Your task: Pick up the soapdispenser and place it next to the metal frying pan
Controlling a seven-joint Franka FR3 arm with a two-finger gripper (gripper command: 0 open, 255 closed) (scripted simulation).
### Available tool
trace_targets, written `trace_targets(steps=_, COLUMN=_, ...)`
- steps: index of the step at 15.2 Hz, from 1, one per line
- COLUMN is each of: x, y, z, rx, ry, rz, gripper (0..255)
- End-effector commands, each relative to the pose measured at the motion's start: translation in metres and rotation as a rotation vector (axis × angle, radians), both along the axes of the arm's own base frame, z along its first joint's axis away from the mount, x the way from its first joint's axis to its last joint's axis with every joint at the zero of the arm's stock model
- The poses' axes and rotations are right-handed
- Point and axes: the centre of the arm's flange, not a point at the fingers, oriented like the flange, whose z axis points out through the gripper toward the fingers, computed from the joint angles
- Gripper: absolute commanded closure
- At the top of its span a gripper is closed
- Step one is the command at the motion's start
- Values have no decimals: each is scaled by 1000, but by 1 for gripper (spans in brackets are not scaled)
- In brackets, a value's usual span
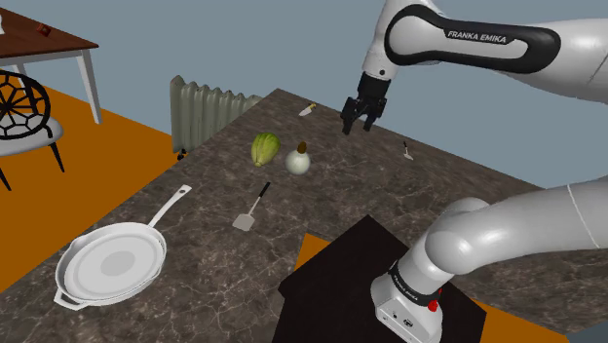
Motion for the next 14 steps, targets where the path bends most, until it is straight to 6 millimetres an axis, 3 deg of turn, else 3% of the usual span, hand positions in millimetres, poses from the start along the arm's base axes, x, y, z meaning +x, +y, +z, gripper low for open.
trace_targets(steps=1, x=20, y=-13, z=-16, rx=5, ry=-1, rz=-1, gripper=0)
trace_targets(steps=14, x=140, y=-88, z=-116, rx=39, ry=1, rz=-7, gripper=0)
